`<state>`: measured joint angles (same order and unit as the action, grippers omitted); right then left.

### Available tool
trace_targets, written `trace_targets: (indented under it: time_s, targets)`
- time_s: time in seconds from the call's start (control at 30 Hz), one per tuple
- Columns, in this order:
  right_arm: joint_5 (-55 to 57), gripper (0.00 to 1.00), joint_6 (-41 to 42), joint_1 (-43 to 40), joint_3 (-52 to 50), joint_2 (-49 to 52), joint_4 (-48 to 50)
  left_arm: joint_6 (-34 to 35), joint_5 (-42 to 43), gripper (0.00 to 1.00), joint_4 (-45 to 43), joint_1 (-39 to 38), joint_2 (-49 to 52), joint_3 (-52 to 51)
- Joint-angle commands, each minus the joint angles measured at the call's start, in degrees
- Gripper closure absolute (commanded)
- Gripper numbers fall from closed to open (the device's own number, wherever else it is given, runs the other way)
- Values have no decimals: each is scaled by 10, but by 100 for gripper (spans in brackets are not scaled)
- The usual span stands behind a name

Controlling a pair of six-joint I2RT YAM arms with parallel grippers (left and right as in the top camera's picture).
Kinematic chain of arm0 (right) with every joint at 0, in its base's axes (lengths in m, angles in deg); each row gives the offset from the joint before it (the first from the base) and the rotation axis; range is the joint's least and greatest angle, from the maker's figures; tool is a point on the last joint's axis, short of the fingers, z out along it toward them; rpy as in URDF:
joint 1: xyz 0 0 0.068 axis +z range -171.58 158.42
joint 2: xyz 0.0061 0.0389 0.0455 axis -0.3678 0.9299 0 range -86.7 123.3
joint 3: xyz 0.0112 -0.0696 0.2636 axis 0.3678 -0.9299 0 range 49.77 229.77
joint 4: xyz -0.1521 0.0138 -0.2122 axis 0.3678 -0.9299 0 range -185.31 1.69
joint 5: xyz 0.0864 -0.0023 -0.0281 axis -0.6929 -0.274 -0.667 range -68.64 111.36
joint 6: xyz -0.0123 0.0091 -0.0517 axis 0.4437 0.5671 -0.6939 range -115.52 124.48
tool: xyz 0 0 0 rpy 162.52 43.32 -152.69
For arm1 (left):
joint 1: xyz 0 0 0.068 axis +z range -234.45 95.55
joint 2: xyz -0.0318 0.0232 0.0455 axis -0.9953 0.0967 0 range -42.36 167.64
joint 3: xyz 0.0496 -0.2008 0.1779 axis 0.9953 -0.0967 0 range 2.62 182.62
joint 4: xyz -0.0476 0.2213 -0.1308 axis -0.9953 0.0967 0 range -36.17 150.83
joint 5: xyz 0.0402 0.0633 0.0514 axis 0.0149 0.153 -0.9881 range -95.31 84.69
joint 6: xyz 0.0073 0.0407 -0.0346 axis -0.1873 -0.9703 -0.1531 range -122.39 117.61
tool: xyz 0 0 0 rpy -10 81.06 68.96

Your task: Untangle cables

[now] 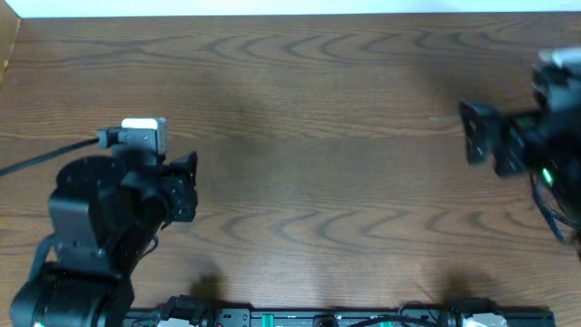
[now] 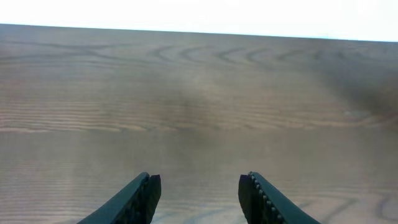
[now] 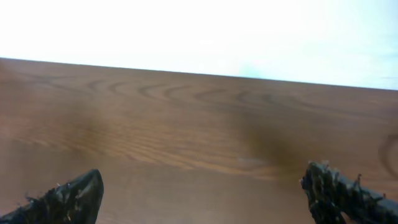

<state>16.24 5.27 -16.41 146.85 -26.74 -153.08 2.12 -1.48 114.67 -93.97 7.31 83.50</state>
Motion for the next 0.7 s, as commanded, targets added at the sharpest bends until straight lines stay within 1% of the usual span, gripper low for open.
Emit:
trace_targets:
  time_s: [0.0,0.17,0.27,0.4,0.67]
  targets:
    - [73,1,0,2,1,-51,-32,5,-24,53,8,2,-4,-2]
    - [96,1,-8,2,1,-132,-50,5,-27,53,8,2,-4,-2]
    - [97,1,-9,2,1,-159,-49,5,-26,53,8,2,-4,-2]
    - [97,1,-9,2,1,-169,-61,5,-26,53,9,2,-4,-2]
    - [97,1,-9,2,1,-169,-139,5,-26,53,9,2,-4,-2]
